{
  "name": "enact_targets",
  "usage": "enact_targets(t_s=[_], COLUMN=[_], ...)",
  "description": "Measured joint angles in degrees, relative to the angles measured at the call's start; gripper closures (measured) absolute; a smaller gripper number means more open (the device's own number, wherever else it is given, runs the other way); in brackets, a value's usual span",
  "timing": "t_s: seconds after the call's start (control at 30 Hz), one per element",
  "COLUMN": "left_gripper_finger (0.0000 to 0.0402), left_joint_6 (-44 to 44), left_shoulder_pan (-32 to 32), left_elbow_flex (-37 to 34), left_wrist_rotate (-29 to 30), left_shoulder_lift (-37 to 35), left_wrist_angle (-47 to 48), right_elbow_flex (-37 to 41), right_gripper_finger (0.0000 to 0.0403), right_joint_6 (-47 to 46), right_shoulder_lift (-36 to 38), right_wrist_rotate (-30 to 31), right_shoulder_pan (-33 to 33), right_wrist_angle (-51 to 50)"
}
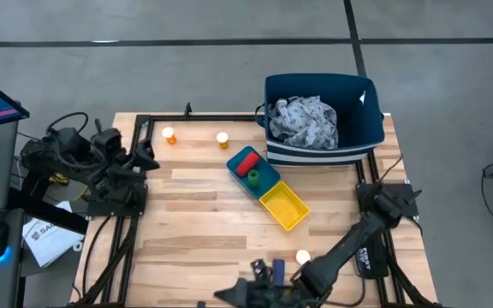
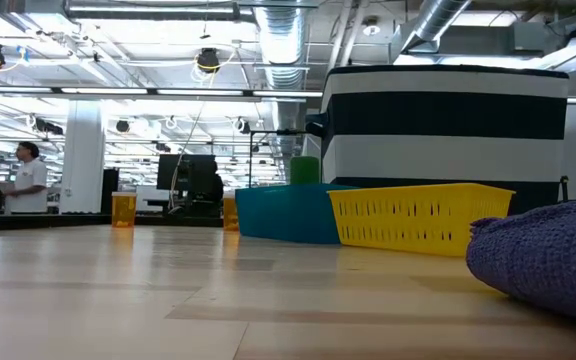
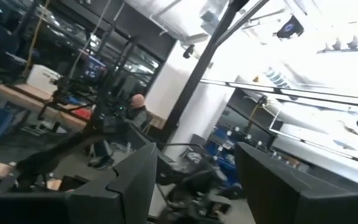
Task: Pick & Place Medicine items
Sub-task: Put the blue bandage into the blue bin
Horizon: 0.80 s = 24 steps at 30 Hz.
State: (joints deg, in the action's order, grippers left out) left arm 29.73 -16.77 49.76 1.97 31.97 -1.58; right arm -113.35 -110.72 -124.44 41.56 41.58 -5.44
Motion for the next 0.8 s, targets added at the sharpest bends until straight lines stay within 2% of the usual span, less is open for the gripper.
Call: enact_targets(t_s=[0.1, 0.17, 0.2, 0.3, 0.4, 0.5, 0.6, 0.8], left_gripper_finger=[0.0192, 0.0192, 0.0192, 0.0192, 0.0192, 0.0192, 0.0192, 0.0192], left_joint_6=[-1.2, -1.31, -1.63, -2.57, -2.65, -2.66, -2.57, -2.78], left_shoulder_pan=[-0.51, -0.55, -0.55, -0.55, -0.55, -0.55, -0.55, -0.53], left_elbow_flex=[-0.01, -0.01, -0.01, -0.01, -0.03, -0.03, -0.03, -0.03], left_wrist_rotate=[1.16, 1.45, 1.6, 2.96, 3.2, 3.6, 4.03, 4.57], left_shoulder_lift=[-0.12, -0.11, -0.1, 0.32, 0.8, 1.3, 1.65, 2.37], left_wrist_angle=[0.19, 0.19, 0.17, 0.19, 0.23, 0.22, 0.37, 0.54], right_elbow_flex=[-11.36, -20.03, -21.97, -15.66, -15.26, -15.28, -15.23, -15.29], right_gripper_finger=[0.0212, 0.0213, 0.0215, 0.0227, 0.0242, 0.0254, 0.026, 0.026], right_joint_6=[0.95, 0.54, -0.19, -3.55, -6.54, -8.1, -9.15, -10.88], right_shoulder_lift=[-4.89, -7.78, -8.41, -4.36, -2.83, -2.5, -2.51, -3.32], right_wrist_rotate=[-2.81, -4.74, -6.05, -9.59, -13.01, -19.44, -24.4, -28.09], right_shoulder_pan=[-1.28, -2.35, -2.91, -4.06, -4.59, -5.35, -5.82, -5.85], right_wrist_angle=[-9.6, -21.26, -25.95, -30.57, -40.43, -47.42, -50.29, -58.73])
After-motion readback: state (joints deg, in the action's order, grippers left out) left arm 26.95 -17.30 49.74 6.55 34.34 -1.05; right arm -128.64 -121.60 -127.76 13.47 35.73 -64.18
